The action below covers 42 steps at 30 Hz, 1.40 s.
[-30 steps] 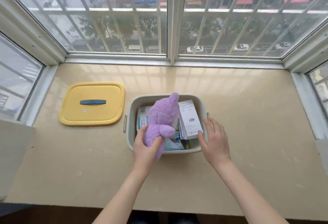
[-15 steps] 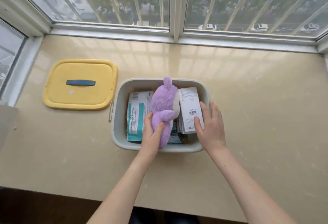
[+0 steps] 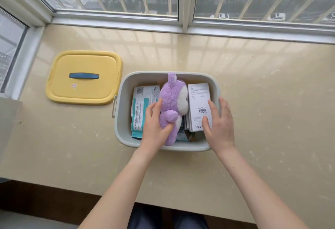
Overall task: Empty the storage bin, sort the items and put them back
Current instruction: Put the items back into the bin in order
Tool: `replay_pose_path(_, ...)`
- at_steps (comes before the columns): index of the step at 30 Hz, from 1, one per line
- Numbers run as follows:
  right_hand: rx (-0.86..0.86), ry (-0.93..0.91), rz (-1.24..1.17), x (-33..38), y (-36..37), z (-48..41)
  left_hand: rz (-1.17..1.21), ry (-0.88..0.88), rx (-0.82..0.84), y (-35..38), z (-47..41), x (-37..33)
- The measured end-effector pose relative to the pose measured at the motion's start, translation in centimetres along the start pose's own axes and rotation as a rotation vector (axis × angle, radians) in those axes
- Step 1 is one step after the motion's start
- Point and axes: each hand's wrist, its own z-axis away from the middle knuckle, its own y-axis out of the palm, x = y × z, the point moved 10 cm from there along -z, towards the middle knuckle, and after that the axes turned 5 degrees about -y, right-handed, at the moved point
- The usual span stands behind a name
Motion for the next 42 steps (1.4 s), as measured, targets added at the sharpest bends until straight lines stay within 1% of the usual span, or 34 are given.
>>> replay_pose_path(2,-0.009,-0.005,-0.007,0.0,0.0,0.0,0.007,0.029,0.018,0.3,-0.5,-0.2)
replay_pose_path(5,-0.014,-0.025,-0.024,0.2,0.2,-0.2,-0.058,0.087,0.04,0.9,-1.0,-0.4)
replay_pose_path(7,-0.019,-0.03,-0.034,0.1,0.3,-0.2,-0.084,0.096,0.04,1.2,-1.4,-0.1)
replay_pose_path(15,-0.03,-0.017,-0.016,-0.2,0.6,-0.2,-0.247,0.095,0.058,2.8,-1.9,0.6)
replay_pose_path(18,-0.001,-0.015,0.014,-0.2,0.8,-0.2,-0.248,0.06,0.097,2.9,-1.8,0.7)
replay_pose_path(21,0.059,0.012,0.074,0.0,0.7,-0.3,-0.212,0.014,0.177,2.5,-1.2,0.6)
replay_pose_path(23,0.066,0.032,0.084,0.6,-0.6,-0.3,-0.214,0.024,0.186,1.3,-0.5,-0.7)
replay_pose_path(28,0.001,-0.037,0.033,4.7,-6.8,-0.7,-0.225,0.109,0.062,-5.0,1.8,-6.3)
replay_pose_path(31,-0.081,-0.081,0.029,7.9,-11.4,-0.3,-0.221,0.202,-0.027,-9.1,4.0,-10.3)
replay_pose_path(35,-0.205,-0.178,0.021,12.4,-17.2,1.7,-0.307,0.351,-0.146,-14.0,7.8,-15.1)
replay_pose_path(38,-0.271,-0.216,0.004,14.6,-20.2,4.2,-0.322,0.426,-0.21,-16.8,11.4,-17.2)
replay_pose_path(42,-0.298,-0.236,0.024,15.9,-22.0,7.8,-0.322,0.509,-0.233,-18.4,16.3,-17.8)
